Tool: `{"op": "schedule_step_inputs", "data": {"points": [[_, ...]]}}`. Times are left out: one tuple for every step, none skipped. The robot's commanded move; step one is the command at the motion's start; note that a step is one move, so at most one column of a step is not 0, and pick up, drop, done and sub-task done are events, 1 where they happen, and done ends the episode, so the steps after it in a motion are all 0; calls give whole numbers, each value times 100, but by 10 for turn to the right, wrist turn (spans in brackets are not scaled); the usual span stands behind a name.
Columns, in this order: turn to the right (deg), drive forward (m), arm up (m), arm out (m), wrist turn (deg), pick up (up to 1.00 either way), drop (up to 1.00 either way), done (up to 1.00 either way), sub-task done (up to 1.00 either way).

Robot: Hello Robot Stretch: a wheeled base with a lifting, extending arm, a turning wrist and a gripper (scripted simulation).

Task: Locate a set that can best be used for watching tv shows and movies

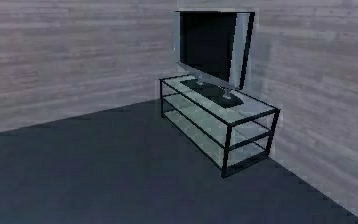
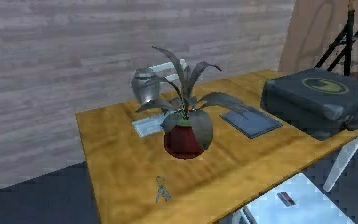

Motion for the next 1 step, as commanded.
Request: {"op": "schedule_step_inputs", "data": {"points": [[0, 40, 0, 0, 0, 0, 0, 0, 0]]}}
